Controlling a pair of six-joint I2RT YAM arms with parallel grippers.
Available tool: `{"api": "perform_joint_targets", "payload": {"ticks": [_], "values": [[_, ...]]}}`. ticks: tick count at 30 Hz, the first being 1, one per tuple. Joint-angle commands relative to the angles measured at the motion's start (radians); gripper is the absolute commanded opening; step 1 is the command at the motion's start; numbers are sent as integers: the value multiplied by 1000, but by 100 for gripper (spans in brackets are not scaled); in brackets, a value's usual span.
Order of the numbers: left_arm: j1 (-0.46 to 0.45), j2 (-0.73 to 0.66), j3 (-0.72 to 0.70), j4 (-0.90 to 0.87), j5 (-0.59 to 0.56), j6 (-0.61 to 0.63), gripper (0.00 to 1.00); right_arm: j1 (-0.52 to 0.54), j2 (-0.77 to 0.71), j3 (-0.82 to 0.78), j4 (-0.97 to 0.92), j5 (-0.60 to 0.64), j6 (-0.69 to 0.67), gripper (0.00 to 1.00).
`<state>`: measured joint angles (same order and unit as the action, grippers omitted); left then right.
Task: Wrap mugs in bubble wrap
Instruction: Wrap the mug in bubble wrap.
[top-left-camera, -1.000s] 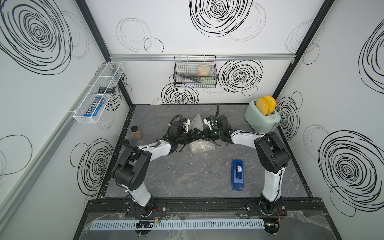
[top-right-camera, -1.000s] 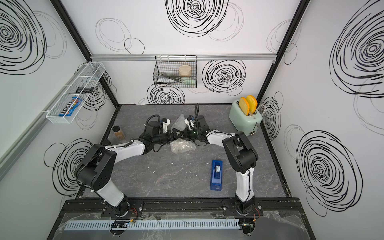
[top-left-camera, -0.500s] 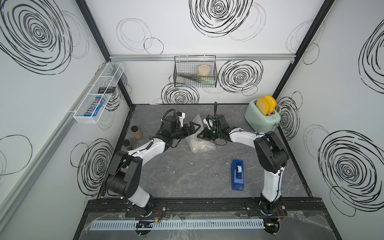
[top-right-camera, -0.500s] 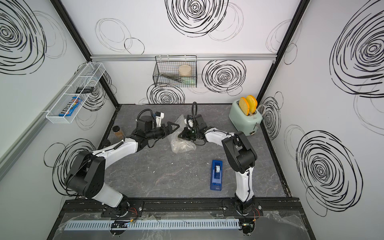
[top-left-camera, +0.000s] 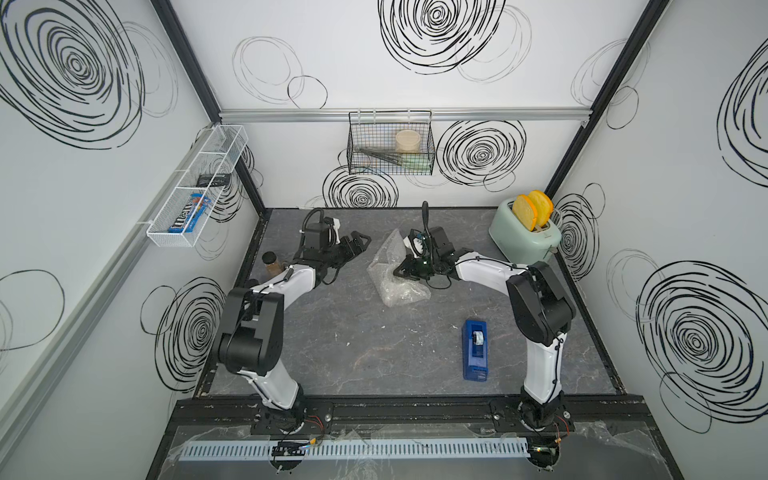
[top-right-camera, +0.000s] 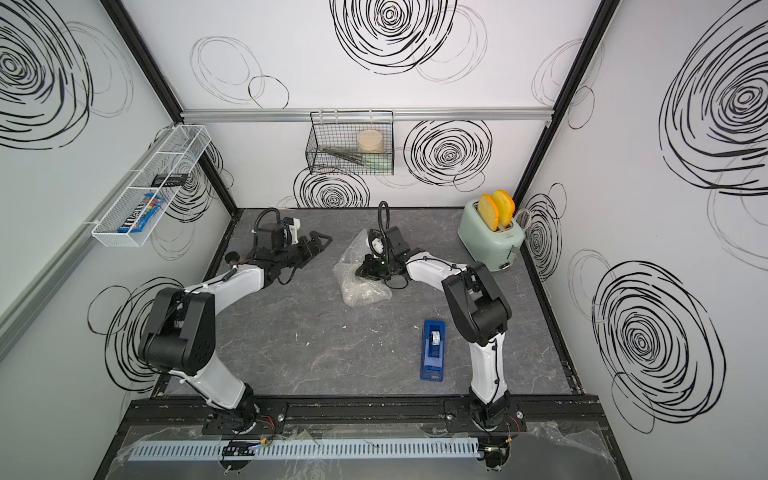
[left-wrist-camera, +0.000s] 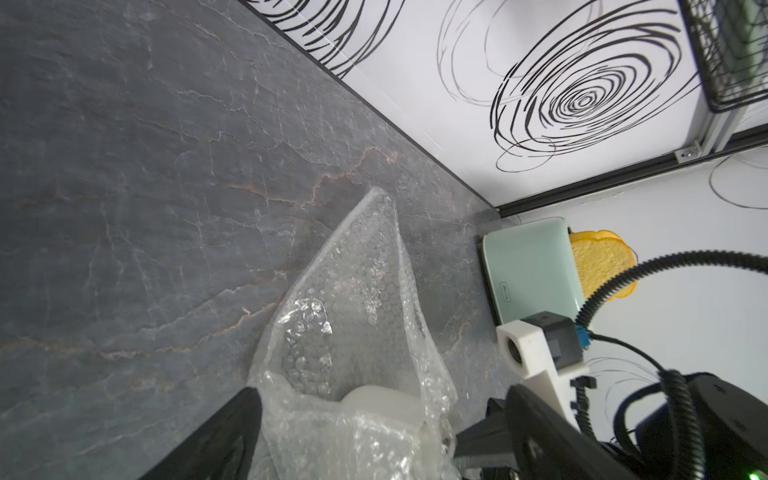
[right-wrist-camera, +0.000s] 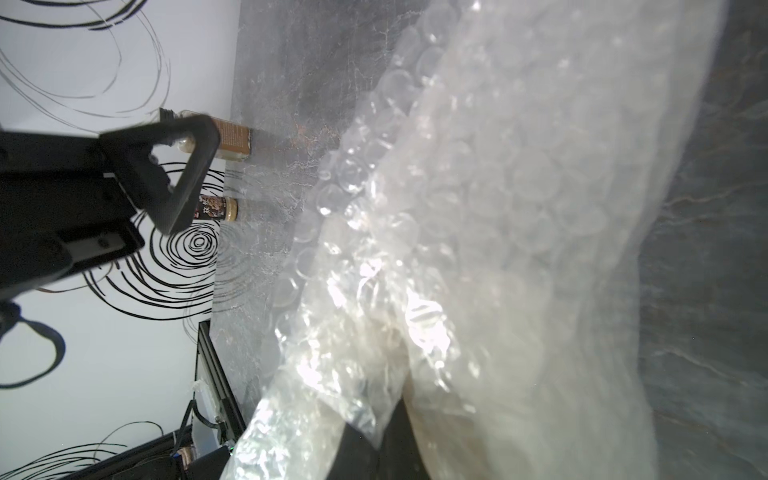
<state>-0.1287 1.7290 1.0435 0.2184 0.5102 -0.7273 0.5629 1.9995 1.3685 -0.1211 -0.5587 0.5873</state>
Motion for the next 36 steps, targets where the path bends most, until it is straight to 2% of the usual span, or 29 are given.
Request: {"api": "perform_joint_targets", "payload": {"ticks": [1,5,10,17,23,29,36], "values": [[-4,30,36,-34,-16,61,96,12,74,53,-190,75,-116,0],[-4,-22,-55,12,-47,38,99,12,122,130,-297,124,-205,0],[-9,-115,-204,59,-124,29,92,28,158,209,-394,171,-309,0],[-2,-162,-314,126,-98,3,83,40,209,305,-505,292,-436,0],[-101,-190,-360,142,-117,14,76,73,232,350,-542,330,-503,0],[-212,-139,-335,164,-114,1,63,101,252,369,-558,376,-519,0],[-329,-106,-307,189,-144,-34,61,104,242,373,-560,345,-569,0]]}}
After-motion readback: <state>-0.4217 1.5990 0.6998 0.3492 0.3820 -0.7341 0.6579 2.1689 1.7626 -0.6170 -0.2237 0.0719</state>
